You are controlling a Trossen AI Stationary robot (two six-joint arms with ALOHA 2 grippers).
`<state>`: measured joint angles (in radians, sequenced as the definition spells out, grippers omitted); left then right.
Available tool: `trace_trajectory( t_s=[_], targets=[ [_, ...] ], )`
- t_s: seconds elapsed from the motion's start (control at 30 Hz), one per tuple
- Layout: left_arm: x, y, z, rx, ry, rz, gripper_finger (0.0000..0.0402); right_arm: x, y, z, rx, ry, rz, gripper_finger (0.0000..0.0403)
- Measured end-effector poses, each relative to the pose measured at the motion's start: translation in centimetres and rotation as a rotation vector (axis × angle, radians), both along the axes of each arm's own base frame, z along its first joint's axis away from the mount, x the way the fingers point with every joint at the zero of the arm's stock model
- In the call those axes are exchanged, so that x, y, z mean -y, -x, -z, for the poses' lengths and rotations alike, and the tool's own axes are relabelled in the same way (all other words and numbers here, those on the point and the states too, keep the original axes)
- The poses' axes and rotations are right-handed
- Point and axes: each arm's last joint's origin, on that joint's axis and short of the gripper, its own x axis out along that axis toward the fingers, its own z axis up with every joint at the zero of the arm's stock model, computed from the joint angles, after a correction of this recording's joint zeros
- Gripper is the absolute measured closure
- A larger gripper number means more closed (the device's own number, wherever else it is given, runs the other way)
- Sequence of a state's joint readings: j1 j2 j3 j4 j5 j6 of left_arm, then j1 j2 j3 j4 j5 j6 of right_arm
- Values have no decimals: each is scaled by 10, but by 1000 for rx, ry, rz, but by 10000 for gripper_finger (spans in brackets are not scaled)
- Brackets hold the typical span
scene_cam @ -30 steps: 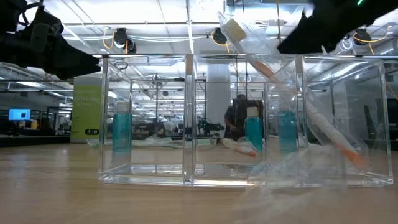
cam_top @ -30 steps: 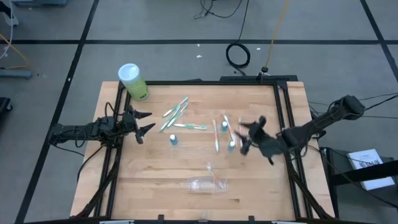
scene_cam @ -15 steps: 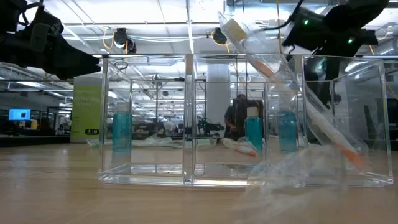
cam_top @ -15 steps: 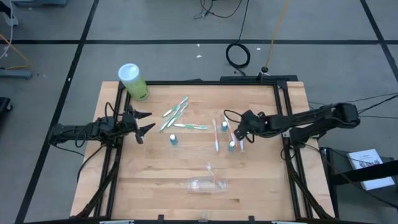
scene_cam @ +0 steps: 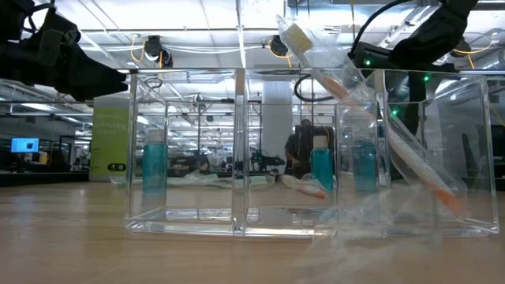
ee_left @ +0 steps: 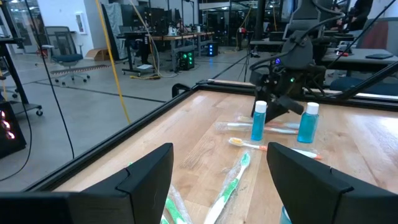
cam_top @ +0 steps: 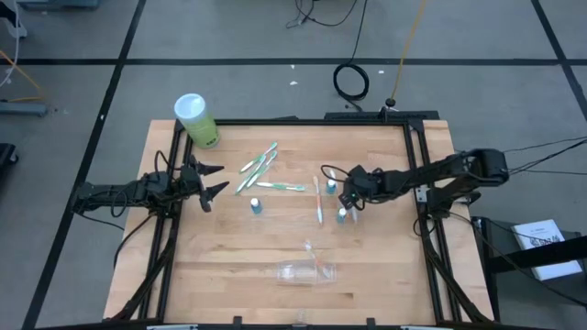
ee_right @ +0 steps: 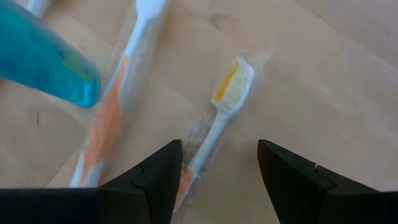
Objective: Pick & Place toothbrushing station
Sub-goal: Put the orange toothbrush into the transparent organizer
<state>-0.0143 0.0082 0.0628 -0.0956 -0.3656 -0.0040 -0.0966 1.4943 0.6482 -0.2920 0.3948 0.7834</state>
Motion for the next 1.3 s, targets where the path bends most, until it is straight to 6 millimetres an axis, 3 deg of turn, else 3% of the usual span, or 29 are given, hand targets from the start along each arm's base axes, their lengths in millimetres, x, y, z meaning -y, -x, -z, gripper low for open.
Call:
trace_trajectory(
  t_s=[0.37, 0.73, 1.3],
  targets=[
    [0, 0, 0, 0, 0, 0, 133, 4, 0, 7, -37, -21, 4, 205],
    [0, 0, 0, -1, 0, 0, 133, 1, 13, 10, -156, -81, 11, 288],
    [0, 0, 0, 0, 0, 0, 133, -2, 33, -30, -62, -65, -10, 297]
  ],
)
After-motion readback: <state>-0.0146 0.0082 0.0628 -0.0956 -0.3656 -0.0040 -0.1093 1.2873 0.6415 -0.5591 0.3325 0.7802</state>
